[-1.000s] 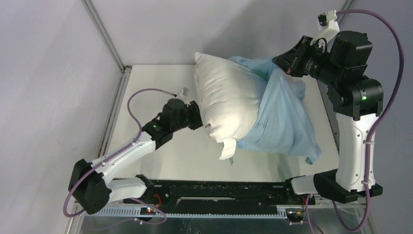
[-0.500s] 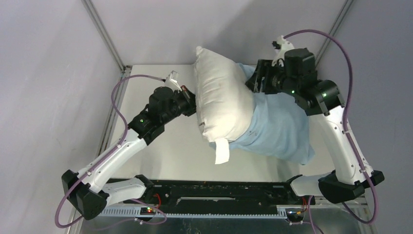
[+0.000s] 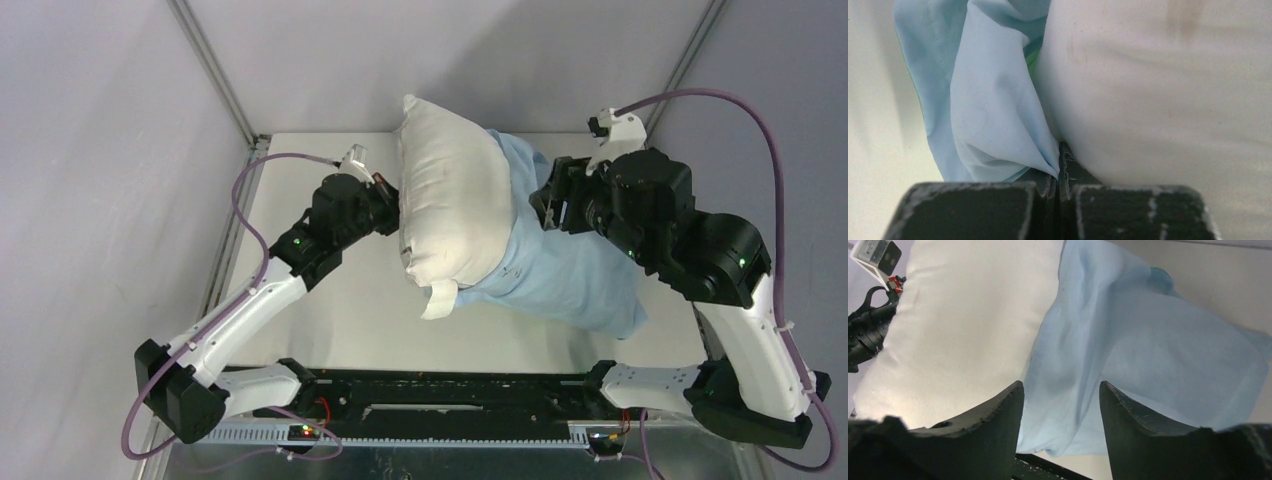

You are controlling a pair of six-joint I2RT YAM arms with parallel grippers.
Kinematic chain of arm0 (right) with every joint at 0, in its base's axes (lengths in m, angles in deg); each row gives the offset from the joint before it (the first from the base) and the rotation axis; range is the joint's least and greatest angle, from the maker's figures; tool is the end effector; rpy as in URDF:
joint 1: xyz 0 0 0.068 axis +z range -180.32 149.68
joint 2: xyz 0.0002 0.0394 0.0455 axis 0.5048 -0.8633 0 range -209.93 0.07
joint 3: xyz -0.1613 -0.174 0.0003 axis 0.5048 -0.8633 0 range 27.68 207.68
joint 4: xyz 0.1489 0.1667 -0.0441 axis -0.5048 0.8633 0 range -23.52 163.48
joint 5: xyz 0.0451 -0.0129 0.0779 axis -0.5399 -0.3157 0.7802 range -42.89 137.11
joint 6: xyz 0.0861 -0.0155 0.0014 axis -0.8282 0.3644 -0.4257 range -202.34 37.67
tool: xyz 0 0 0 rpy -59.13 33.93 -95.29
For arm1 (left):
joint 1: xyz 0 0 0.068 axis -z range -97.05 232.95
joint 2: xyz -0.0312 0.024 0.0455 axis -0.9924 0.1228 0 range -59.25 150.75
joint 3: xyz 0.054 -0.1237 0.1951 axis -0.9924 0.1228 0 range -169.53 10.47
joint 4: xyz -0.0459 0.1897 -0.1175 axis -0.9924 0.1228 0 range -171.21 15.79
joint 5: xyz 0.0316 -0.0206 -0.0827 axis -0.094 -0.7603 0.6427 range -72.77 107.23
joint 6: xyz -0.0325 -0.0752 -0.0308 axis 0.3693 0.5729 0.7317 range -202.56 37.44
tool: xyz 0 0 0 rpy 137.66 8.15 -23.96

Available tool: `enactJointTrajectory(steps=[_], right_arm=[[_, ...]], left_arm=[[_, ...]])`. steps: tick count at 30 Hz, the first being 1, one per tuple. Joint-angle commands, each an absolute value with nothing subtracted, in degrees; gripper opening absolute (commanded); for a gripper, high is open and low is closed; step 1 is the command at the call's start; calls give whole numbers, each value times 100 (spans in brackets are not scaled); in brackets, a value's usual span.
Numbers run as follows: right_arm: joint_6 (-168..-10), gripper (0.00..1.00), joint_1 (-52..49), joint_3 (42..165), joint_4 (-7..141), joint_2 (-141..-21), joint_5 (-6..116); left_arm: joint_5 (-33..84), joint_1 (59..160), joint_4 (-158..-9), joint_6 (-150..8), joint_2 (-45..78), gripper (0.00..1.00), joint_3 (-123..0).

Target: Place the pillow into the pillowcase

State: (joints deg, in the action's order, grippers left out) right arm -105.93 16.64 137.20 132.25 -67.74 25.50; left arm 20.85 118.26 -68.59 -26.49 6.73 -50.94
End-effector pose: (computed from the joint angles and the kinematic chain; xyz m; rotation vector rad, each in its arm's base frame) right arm 0.1463 0.1147 0.4479 -0.1601 1.9783 0.4309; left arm 0.2298 -0.1687 0.3192 -0.3206 2.0141 -1.1208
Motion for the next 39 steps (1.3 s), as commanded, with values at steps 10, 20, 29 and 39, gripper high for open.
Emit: enactJointTrajectory(steps=[10,20,29,39], right_arm=[[-10867,56,2581,14076,13640,-7517,1303],[-10905,14,2300,13961,14004,-7479,1069],[-10152,0,2389,16250,13688,-8024,1574],[-10060,0,1728,16035,12027,-7805,2825]], left_arm=[[2145,11719,-7409,-2609,600,0,-5633],[2114,11672,-7190,-2754,579,0,-5792],[2072,11656,-6559,-3307,880,0,-6880],[933,12254,-5168,-4434,2541,0,-13089]])
